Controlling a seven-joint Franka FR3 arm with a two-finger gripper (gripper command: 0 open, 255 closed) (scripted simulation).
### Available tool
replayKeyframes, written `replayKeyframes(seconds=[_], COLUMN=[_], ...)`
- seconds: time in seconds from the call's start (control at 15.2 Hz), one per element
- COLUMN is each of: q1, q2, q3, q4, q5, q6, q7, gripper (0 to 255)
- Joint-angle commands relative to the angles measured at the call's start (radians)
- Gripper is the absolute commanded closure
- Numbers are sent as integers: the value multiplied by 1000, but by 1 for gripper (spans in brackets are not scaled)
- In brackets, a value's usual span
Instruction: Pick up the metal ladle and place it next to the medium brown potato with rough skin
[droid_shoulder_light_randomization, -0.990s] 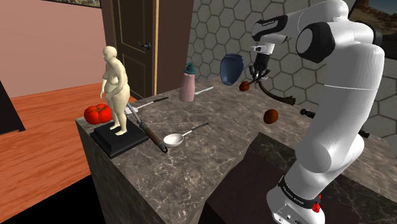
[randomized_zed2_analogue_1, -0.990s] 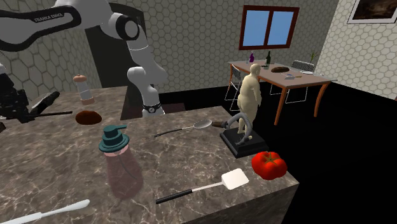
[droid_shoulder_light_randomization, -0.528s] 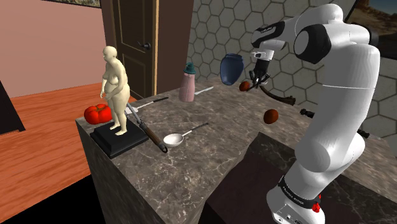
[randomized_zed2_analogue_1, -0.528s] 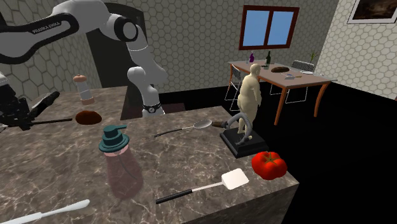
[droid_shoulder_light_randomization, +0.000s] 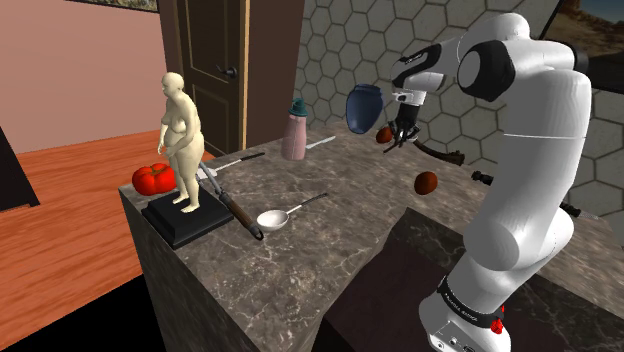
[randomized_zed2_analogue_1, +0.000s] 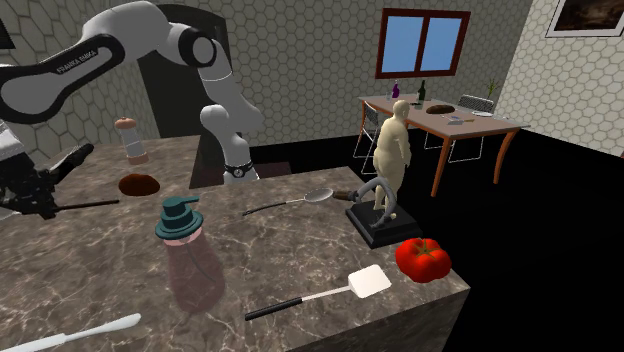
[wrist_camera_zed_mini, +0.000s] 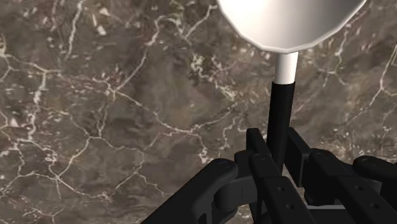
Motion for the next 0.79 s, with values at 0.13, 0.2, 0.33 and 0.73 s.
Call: replayKeyframes(seconds=[0.13, 0.2, 0.33, 0.73], q1=[0, -1, -2, -5], q2=[16, 21, 31, 59], q3=[4, 5, 7, 14], q4=[-33, -40, -54, -85], q5=[9, 11, 17, 31], q6=[48, 59, 82, 139], q7=[-4, -6, -9, -19], gripper=[255, 255, 255, 255])
